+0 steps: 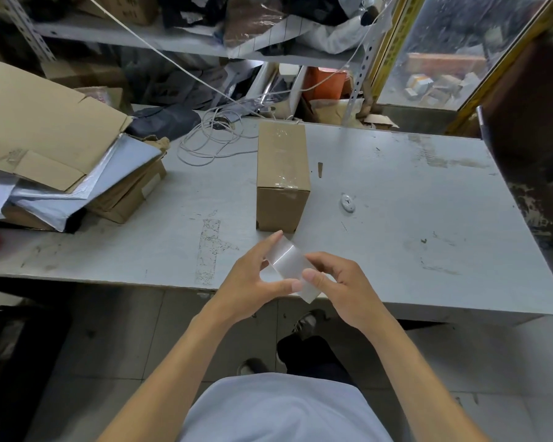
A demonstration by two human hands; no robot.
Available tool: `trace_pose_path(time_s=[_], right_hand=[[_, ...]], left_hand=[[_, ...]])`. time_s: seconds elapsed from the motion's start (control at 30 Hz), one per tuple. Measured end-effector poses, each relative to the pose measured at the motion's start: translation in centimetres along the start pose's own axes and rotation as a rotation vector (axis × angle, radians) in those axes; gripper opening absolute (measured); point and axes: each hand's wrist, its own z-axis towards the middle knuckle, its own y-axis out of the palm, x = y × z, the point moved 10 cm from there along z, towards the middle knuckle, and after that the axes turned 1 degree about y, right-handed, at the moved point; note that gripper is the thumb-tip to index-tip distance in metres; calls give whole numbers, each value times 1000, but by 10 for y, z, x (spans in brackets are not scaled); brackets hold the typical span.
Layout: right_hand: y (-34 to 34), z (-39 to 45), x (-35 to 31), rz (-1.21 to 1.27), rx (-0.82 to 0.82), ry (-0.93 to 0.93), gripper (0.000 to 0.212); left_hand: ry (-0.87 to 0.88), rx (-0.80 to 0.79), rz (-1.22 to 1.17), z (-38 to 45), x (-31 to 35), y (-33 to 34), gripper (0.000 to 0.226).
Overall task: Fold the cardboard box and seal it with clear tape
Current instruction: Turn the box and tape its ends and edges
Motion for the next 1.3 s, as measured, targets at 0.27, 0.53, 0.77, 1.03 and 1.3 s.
trace_pose_path(time_s=[0.27,0.53,0.77,1.03,1.3], right_hand=[[-3,0,-11,149,-38,-9,30],[1,3,-6,152,-76,0,30],[7,10,-12,156,-90,2,18],[11,23,-18,239,39,75,22],[15,14,-19,259,-68,8,20]], left_hand=[[-58,17,-421,-2,-3,0,63],[-58,41,-379,-3,-3,-11,81],[37,161,-110,-9,16,-22,87],[288,151,395,-17,48,-3,100],[111,93,231,-10,21,-19,113]])
